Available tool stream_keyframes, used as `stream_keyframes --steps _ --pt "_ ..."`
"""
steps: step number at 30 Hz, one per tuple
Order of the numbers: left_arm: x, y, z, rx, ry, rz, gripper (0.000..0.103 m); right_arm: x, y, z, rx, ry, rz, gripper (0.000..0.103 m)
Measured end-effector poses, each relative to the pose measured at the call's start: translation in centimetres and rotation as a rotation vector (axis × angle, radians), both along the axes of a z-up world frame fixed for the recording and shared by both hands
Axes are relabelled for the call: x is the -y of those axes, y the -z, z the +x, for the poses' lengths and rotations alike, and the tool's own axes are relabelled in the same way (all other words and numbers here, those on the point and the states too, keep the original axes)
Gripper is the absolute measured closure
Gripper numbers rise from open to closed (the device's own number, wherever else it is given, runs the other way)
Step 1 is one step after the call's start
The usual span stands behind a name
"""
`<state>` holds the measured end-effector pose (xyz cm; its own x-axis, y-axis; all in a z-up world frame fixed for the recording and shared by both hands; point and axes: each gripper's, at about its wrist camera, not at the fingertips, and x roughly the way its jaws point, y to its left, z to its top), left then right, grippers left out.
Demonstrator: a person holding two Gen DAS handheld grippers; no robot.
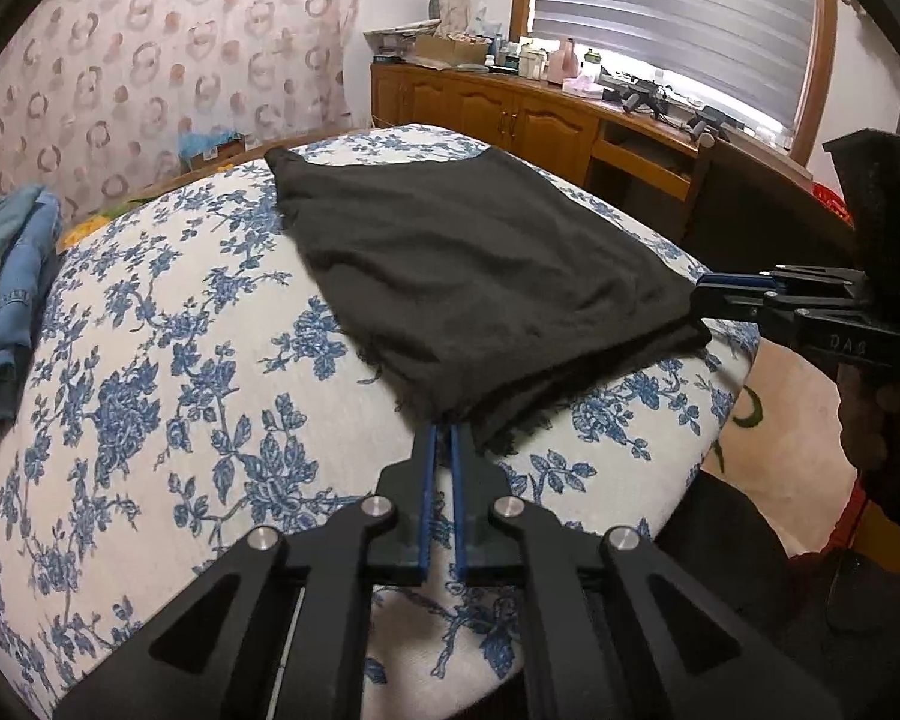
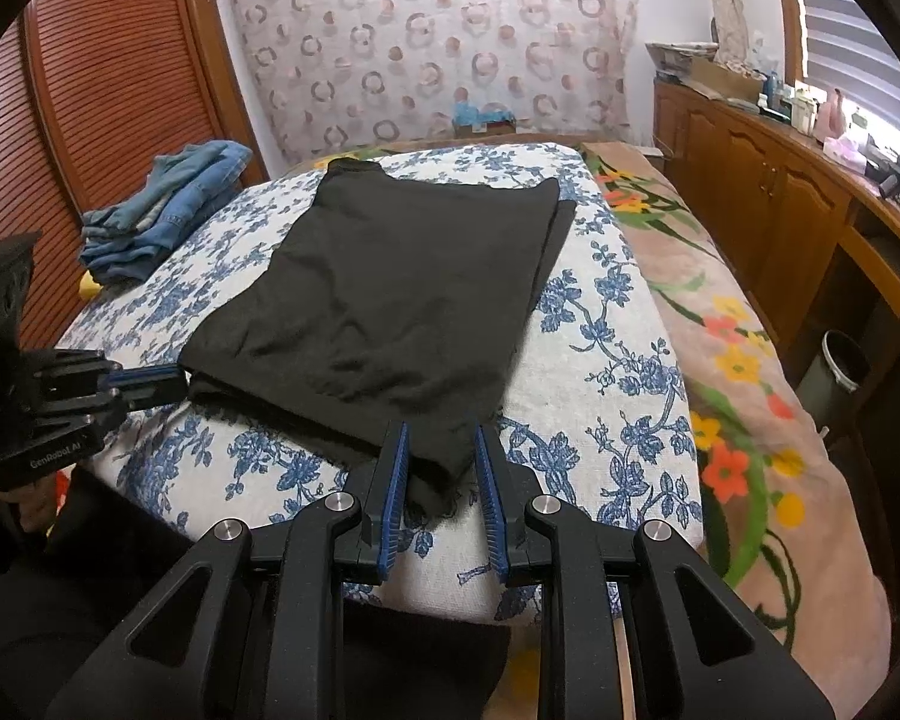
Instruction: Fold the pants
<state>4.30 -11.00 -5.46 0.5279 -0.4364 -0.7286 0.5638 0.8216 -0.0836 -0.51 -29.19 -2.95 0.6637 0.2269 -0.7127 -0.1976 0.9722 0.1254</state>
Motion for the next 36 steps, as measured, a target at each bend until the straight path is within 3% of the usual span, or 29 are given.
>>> stream_keyframes --steps 4,14,17,21,36 --pt "-0.1 -0.6 -0.1 0.019 -0.010 0.003 0.100 -0.2 -0.3 0.2 0.013 0.001 -0.007 0.082" --pt "-0.6 -1.8 0.8 0.040 -0.026 -0.001 0.064 -0.4 -0.7 0.4 0.026 0.003 -0.007 0.082" --pt "-0.7 -2.0 1.3 0.038 -0.034 -0.005 0.060 -0.6 -0.7 0.4 0.025 0.004 -0.007 0.082" --pt "-0.6 -2.1 2.1 0.037 -0.036 -0.013 0.048 -0.6 -0.6 0.4 0.023 0.005 -0.006 0.082" --pt "0.6 0.0 5.2 -0.050 -0.073 -0.012 0.044 -0.1 0.7 1.0 0.003 0.018 0.007 0.081"
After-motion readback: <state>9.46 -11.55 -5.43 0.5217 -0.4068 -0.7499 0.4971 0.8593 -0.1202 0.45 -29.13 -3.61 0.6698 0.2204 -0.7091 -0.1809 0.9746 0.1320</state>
